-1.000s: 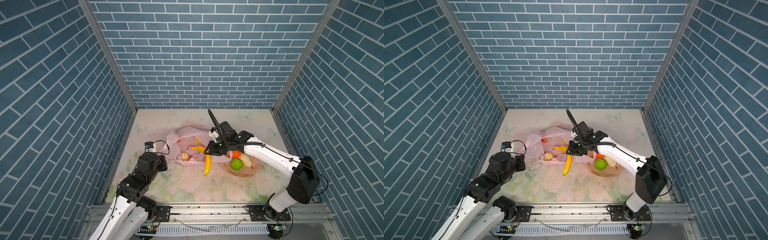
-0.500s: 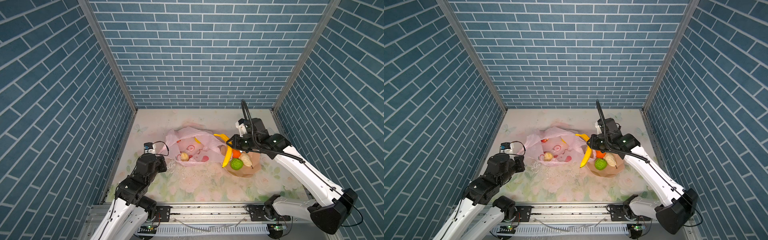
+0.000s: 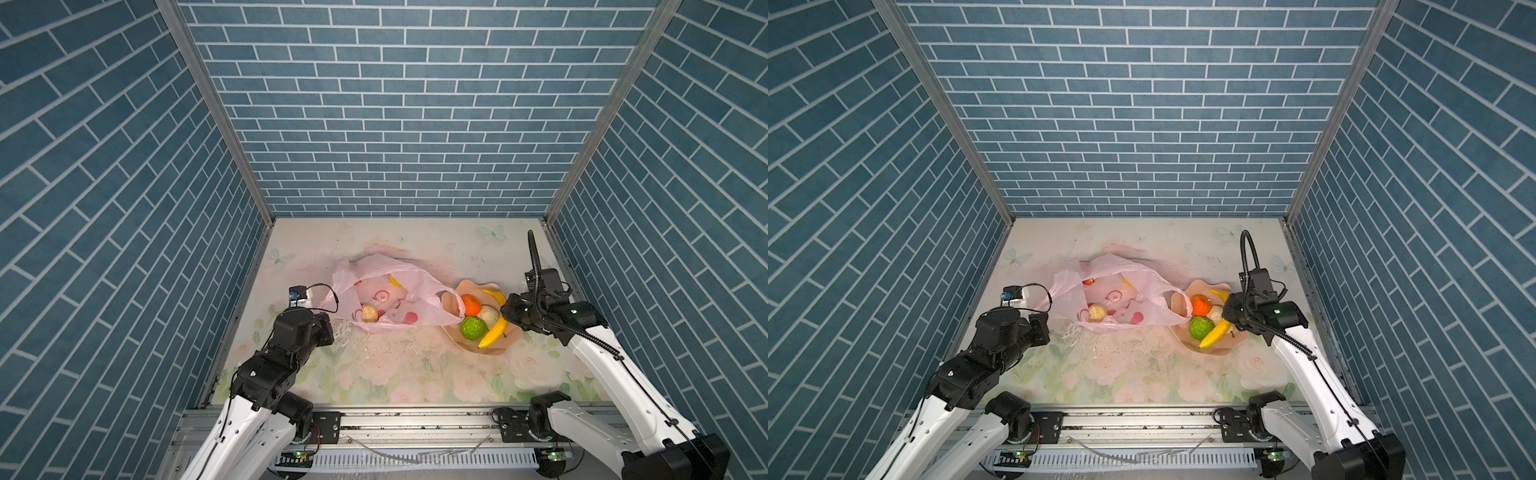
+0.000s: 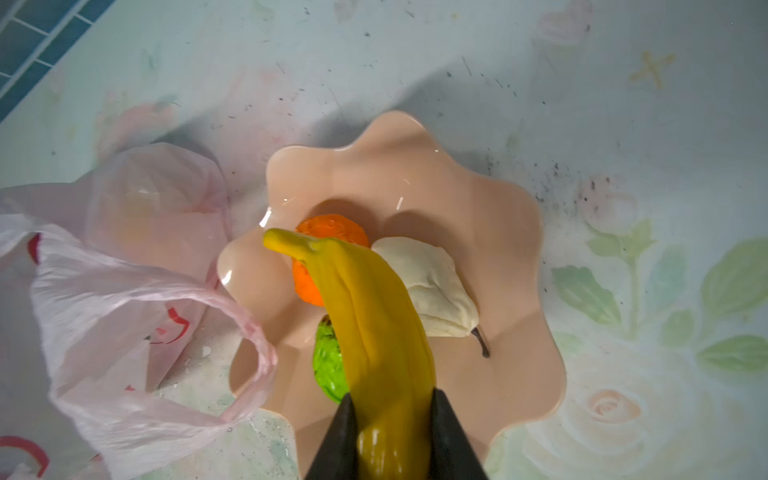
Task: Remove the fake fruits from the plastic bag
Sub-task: 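Lower the banana into the bowl and open the right gripper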
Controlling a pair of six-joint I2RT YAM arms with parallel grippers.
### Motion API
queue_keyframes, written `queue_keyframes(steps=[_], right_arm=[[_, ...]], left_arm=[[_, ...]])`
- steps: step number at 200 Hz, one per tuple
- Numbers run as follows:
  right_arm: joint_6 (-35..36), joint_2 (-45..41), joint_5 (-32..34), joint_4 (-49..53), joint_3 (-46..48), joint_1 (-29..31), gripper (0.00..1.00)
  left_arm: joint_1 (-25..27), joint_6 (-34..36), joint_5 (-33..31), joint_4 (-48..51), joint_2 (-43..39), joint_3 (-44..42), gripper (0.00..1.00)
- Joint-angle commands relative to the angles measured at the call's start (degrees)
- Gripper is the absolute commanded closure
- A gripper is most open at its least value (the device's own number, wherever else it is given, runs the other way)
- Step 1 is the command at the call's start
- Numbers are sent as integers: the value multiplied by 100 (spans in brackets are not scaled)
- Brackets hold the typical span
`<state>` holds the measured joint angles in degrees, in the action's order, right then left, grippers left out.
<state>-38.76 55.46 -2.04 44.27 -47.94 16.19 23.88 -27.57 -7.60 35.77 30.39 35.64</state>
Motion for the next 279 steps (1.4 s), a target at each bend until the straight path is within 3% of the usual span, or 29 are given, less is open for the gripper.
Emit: queue_keyframes(steps=[1, 80, 201, 249, 279], right_arm=[[-258, -194, 415, -199, 350, -134, 95], [-457, -106, 844, -963, 1085, -295, 95], [-495, 398, 633, -1781, 1448, -362, 95], [-550, 424, 598, -1896, 1658, -357, 92], [-563, 448, 584, -1887, 1674, -357, 85]], left_arm=[[-2, 59, 30, 62, 11, 59, 94], [-1, 49, 27, 90, 28, 53, 94], [-6, 57, 10, 83, 76, 74, 94], [1, 66, 8, 79, 63, 68, 94], [-6, 61, 18, 66, 53, 53, 94]])
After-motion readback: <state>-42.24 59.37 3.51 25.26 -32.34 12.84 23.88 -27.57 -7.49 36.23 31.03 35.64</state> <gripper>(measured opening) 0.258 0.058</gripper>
